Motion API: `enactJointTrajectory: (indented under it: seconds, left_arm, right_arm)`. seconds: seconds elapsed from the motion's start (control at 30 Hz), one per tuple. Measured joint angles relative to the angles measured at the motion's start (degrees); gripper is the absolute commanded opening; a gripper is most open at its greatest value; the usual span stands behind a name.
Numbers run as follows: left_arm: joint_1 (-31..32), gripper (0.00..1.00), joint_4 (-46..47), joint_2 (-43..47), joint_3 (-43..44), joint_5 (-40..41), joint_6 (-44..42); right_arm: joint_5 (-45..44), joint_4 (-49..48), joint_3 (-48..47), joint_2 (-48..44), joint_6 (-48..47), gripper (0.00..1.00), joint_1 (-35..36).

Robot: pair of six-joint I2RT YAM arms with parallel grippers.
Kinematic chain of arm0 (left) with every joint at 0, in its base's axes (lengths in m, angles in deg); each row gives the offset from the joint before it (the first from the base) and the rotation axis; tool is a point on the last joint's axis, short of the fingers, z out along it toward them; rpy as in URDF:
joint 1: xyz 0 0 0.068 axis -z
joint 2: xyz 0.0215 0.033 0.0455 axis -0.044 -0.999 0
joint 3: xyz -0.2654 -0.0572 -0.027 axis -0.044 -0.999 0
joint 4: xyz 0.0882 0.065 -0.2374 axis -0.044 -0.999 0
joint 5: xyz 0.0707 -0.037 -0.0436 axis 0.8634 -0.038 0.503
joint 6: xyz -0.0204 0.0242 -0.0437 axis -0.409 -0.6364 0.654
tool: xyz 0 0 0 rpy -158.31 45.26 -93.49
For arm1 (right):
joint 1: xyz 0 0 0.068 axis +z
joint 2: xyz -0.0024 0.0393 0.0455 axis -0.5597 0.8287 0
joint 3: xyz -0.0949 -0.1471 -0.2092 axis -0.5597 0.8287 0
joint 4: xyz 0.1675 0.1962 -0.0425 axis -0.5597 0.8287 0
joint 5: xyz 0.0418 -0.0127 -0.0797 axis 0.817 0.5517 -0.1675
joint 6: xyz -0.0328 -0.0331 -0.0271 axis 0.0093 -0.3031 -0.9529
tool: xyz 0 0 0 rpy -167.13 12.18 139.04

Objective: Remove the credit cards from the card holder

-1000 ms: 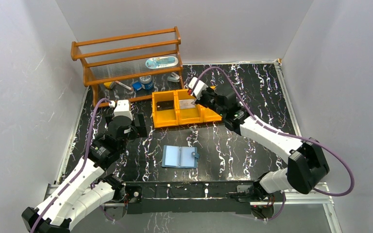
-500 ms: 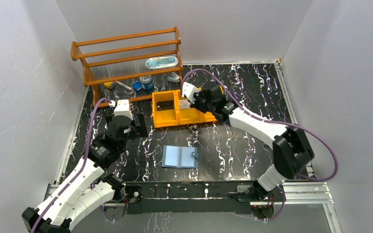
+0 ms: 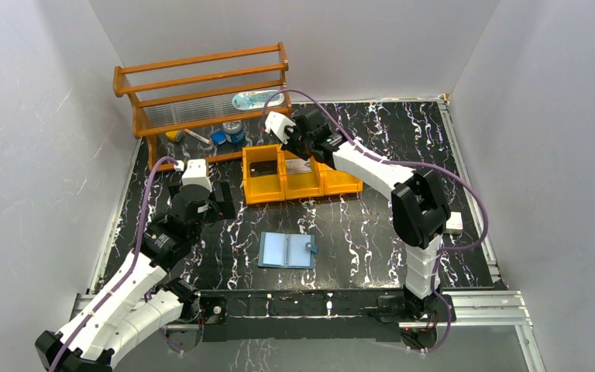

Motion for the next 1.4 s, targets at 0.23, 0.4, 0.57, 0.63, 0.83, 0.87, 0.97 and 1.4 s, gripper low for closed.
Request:
enactJointTrajectory:
  seconds: [0.23,0.4,0.57,0.63,0.83,0.87,0.97,1.4]
  left_arm:
    - [-0.04,0.98,0.02,-0.02,-0.07,-0.15,-0.02]
    - [-0.33,0.98,0.04,-0.24,-0.09,-0.37,-0.04]
    - [-0.37,0.98,0.04,-0.37,-0.09,-0.39,-0.13]
    - [-0.37,0.98,0.04,-0.44,-0.09,-0.44,-0.2]
    - [-0.52,0.98,0.13,-0.79,-0.11,-0.66,-0.22]
    - [-0.59,0.98,0.17,-0.81,-0.13,-0.7,-0.22]
    - [-0.72,0.98,0.24,-0.87,-0.15,-0.79,-0.24]
    - [-0.87,0.98,0.46,-1.03,-0.15,-1.36,-0.26]
  right_arm:
    - [-2.14,0.96,0.63,3.17,7.37,0.0,0.0]
    - [-2.62,-0.79,1.57,4.92,15.19,0.7,0.0]
    - [-3.41,-2.27,2.73,6.43,14.75,0.65,0.0]
    - [-3.93,-2.69,3.34,6.78,14.25,0.63,0.0]
    - [-4.35,-3.15,3.82,7.3,12.63,0.55,0.0]
    - [-4.35,-3.17,3.82,7.3,12.52,0.54,0.0]
    - [-4.33,-3.19,3.89,7.3,12.24,0.53,0.0]
    - [-4.11,3.02,4.0,7.28,38.45,0.38,0.0]
